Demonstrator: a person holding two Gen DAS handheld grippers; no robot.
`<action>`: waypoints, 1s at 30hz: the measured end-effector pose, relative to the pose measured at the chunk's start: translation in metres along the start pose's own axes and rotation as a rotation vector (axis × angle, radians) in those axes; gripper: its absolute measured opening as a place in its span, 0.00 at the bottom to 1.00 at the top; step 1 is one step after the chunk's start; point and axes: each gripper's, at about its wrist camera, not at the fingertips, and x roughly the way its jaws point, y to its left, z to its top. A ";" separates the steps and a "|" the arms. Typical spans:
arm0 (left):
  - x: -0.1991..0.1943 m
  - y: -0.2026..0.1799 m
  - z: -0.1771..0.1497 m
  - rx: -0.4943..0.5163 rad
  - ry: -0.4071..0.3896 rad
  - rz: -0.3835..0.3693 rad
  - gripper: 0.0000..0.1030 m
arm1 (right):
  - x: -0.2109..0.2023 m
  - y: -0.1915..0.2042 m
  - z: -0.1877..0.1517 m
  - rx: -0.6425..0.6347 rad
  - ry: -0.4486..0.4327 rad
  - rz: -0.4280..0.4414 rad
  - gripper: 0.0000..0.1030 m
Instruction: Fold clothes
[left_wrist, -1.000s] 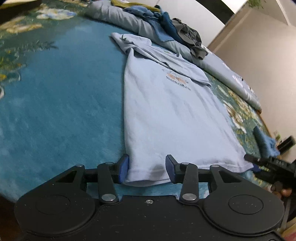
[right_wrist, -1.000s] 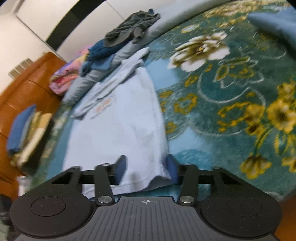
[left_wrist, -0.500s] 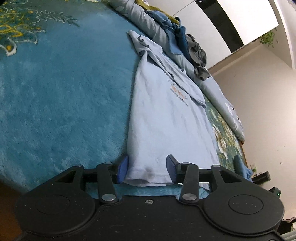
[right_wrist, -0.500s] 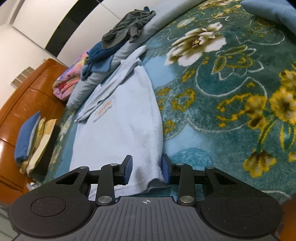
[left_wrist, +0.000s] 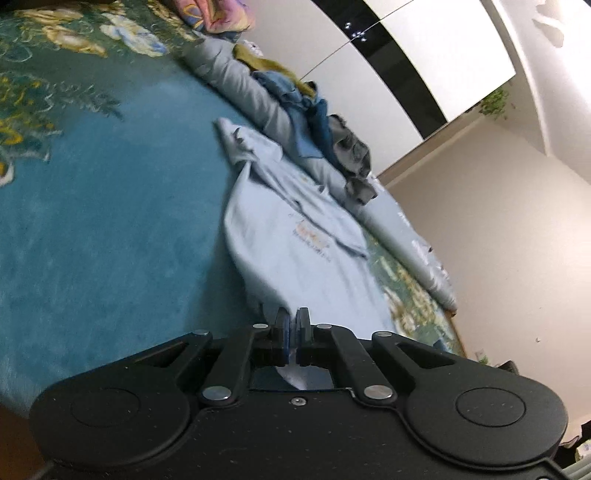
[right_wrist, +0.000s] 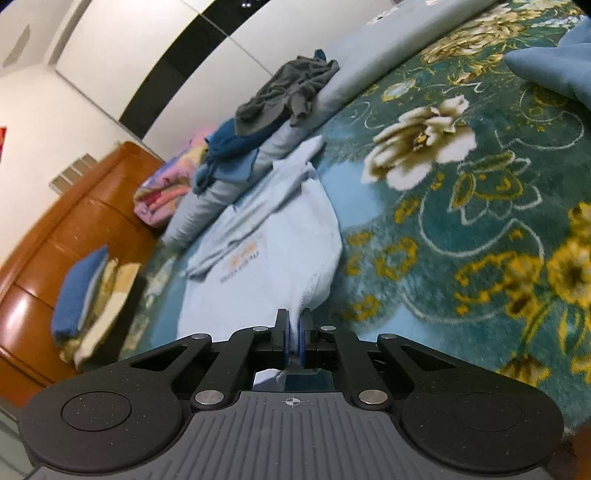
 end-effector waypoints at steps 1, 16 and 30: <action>0.002 -0.001 0.000 0.007 0.012 0.002 0.00 | 0.001 0.000 0.002 -0.006 -0.001 -0.011 0.03; 0.016 0.026 -0.019 0.000 0.141 0.108 0.29 | 0.006 -0.012 -0.014 -0.077 0.102 -0.151 0.10; 0.018 0.032 -0.026 -0.056 0.130 0.037 0.31 | 0.025 -0.015 -0.018 -0.025 0.134 -0.074 0.20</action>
